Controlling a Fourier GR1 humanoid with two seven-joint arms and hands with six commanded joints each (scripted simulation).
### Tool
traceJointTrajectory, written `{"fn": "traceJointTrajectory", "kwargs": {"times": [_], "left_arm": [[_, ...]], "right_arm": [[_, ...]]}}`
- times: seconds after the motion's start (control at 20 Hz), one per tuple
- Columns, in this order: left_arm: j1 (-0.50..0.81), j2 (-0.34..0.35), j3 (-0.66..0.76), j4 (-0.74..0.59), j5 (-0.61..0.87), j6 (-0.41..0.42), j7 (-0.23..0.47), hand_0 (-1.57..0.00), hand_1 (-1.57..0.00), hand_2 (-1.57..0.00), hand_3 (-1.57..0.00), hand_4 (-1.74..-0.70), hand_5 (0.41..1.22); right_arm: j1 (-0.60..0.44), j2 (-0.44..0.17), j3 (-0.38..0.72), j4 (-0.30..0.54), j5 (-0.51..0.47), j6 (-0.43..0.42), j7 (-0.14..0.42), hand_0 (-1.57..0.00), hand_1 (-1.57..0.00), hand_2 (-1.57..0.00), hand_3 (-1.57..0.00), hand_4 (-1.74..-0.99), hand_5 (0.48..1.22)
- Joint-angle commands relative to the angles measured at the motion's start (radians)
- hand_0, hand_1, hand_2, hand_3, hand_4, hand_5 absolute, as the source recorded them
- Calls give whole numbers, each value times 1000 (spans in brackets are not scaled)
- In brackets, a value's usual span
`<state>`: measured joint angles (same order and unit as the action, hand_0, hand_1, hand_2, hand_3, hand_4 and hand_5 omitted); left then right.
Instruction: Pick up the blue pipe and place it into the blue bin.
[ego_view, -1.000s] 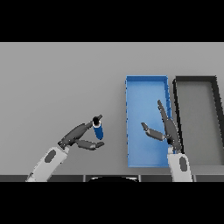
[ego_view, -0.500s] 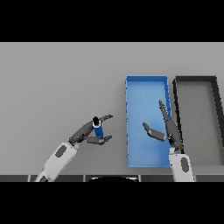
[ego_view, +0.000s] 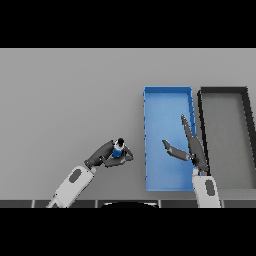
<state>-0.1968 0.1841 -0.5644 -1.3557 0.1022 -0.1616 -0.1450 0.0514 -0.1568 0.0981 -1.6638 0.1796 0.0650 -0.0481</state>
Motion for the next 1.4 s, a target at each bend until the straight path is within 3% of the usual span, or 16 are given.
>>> {"fn": "traceJointTrajectory", "kwargs": {"times": [0.0,0.2,0.45,0.6,0.75,0.85,0.95,1.15,1.35], "left_arm": [[7,1,-3,4,-6,8,-28,-1329,-1376,-1404,-1370,-1561,1148],[11,-4,-14,-41,-34,27,-34,-1472,-1491,-1503,-1489,-1502,1191],[-3,-51,1,-118,-26,32,-80,-1539,-1545,-1549,-1544,-1480,1211],[-34,-66,4,-154,-34,29,-23,-1554,-1558,-1560,-1557,-1475,1216],[-62,-66,15,-183,-31,10,25,-1562,-1564,-1565,-1564,-1473,1218],[-61,-76,9,-193,-39,2,50,-1566,-1567,-1567,-1566,-1473,1219],[-54,-79,7,-202,-36,-16,57,-1568,-1568,-1569,-1568,-1473,1220],[-64,-80,29,-200,-39,-34,84,-1570,-1570,-1570,-1570,-1474,1220],[-48,-90,30,-203,-60,-48,64,-1570,-1571,-1571,-1571,-1474,1220]], "right_arm": [[4,-2,-3,2,-3,1,-3,1,1,1,1,-1176,559],[1,-7,-6,-1,-4,2,-8,1,1,1,1,-1166,556],[-19,-15,-9,2,7,-5,5,1,1,1,1,-1144,551],[-20,-8,0,8,21,-9,10,1,1,1,1,-1135,559],[7,-19,0,14,25,-3,-32,1,1,1,1,-1126,567],[4,-23,-4,1,19,0,-22,1,1,1,1,-1123,571],[-10,-18,1,-4,23,-3,2,1,1,1,1,-1124,578],[-76,-67,-9,25,7,45,22,1,1,1,1,-1123,578],[-108,-98,-13,48,-7,85,7,1,-3,1,1,-1191,577]]}}
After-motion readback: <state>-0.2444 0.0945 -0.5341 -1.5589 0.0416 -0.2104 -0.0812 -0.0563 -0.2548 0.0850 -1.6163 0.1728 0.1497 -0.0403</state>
